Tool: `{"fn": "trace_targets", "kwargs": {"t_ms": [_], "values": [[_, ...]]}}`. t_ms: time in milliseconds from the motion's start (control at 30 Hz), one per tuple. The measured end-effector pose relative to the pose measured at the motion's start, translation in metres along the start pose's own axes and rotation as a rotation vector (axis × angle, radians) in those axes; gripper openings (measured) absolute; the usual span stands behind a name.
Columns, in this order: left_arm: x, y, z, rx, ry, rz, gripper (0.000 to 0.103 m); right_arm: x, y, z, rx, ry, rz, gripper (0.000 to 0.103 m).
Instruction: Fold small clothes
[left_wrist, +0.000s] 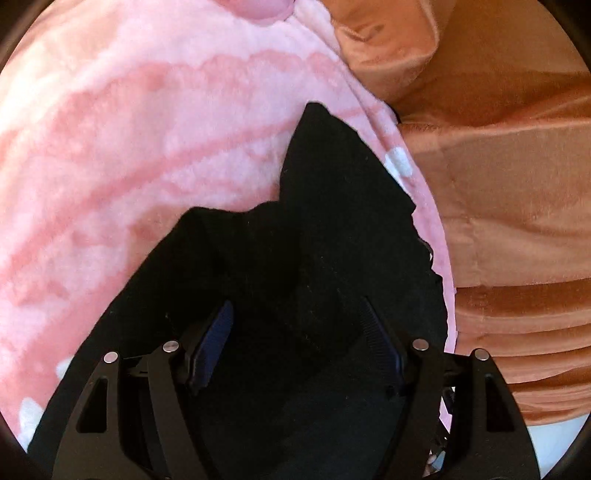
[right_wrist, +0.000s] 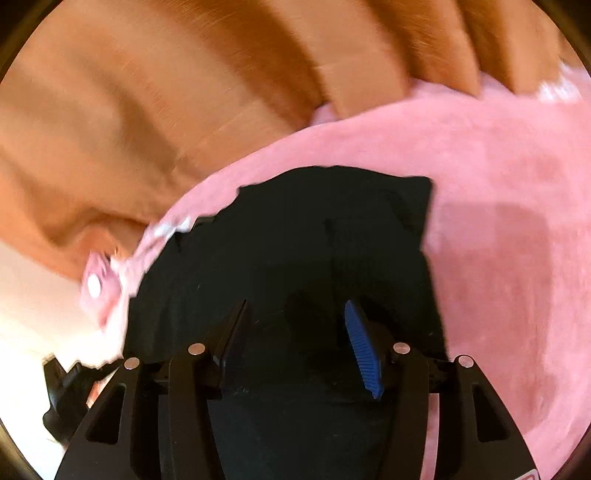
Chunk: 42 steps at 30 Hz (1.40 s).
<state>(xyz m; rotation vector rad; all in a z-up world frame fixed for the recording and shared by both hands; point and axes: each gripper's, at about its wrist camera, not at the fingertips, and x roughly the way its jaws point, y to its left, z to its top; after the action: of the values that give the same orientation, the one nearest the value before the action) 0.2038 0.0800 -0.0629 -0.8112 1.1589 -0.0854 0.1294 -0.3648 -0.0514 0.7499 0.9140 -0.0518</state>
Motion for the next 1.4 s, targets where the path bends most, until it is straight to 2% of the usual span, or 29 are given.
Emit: {"fn": "trace_targets", "kwargs": {"t_ms": [67,133,167,200,233,300,367,467,500,533,567,633,667,700,733,833,933,967,1000,1133,1233,1400], "values": [[-0.001,0.001,0.004,-0.004,-0.024,-0.009,0.066,0.003,-0.005,0.004,0.018,0.002,0.017,0.049],[-0.005,-0.002,0.012,0.014,-0.057,-0.008,0.049,0.006,-0.002,0.003,0.005,-0.004,0.022,0.043],[-0.006,-0.003,0.015,0.027,-0.067,-0.017,0.032,0.006,-0.001,0.003,-0.002,-0.005,0.024,0.026],[-0.007,-0.005,0.021,0.039,-0.076,-0.021,0.023,0.008,0.002,0.004,-0.01,-0.007,0.039,0.003],[-0.01,-0.007,0.028,0.049,-0.097,-0.028,0.008,0.006,0.005,0.005,-0.011,-0.017,0.065,0.002],[-0.023,-0.012,0.038,0.071,-0.157,-0.028,0.007,-0.006,0.018,0.008,-0.034,-0.067,0.109,0.002],[-0.036,-0.017,0.044,0.099,-0.213,-0.014,0.006,-0.034,0.044,0.013,-0.124,-0.148,0.166,0.002],[-0.035,-0.007,0.047,0.091,-0.217,0.041,0.006,-0.075,0.071,0.013,-0.241,-0.25,0.229,0.001],[-0.027,-0.001,0.047,0.084,-0.196,0.062,0.006,-0.079,0.072,0.011,-0.277,-0.264,0.208,0.001],[-0.015,0.007,0.045,0.071,-0.159,0.092,0.006,-0.071,0.065,0.008,-0.302,-0.245,0.122,0.001],[-0.008,0.014,0.043,0.056,-0.132,0.106,0.006,-0.058,0.053,0.006,-0.29,-0.197,0.058,0.001],[-0.009,0.017,0.04,0.061,-0.147,0.094,0.006,-0.011,0.009,0.002,-0.179,-0.021,-0.08,0.0],[-0.012,0.013,0.04,0.082,-0.145,0.097,0.006,-0.002,-0.004,0.001,-0.132,0.01,-0.118,0.0],[-0.014,0.01,0.041,0.097,-0.15,0.095,0.007,-0.001,-0.01,0.002,-0.09,0.015,-0.104,0.0],[-0.015,0.008,0.041,0.114,-0.153,0.095,0.007,-0.01,-0.006,0.007,-0.059,-0.004,-0.035,0.0],[-0.007,0.011,0.042,0.116,-0.12,0.102,0.007,-0.033,0.026,0.013,-0.175,-0.062,0.015,0.001],[-0.008,0.004,0.039,0.166,-0.13,0.129,0.007,-0.021,0.026,0.011,-0.176,0.007,0.008,0.025],[-0.009,0.001,0.038,0.179,-0.132,0.138,0.007,-0.015,0.019,0.009,-0.156,0.029,-0.009,0.041],[-0.008,0.0,0.036,0.185,-0.132,0.144,0.008,-0.009,0.015,0.008,-0.142,0.043,-0.018,0.047],[-0.011,0.004,0.034,0.146,-0.075,0.117,0.009,0.009,0.007,0.005,-0.087,0.084,0.008,0.05],[-0.01,0.007,0.032,0.116,-0.027,0.099,0.009,0.01,0.013,-0.009,-0.117,0.053,-0.002,0.05],[-0.009,0.006,0.032,0.14,0.001,0.092,0.009,0.01,0.02,-0.02,-0.131,-0.01,-0.03,0.049]]}}
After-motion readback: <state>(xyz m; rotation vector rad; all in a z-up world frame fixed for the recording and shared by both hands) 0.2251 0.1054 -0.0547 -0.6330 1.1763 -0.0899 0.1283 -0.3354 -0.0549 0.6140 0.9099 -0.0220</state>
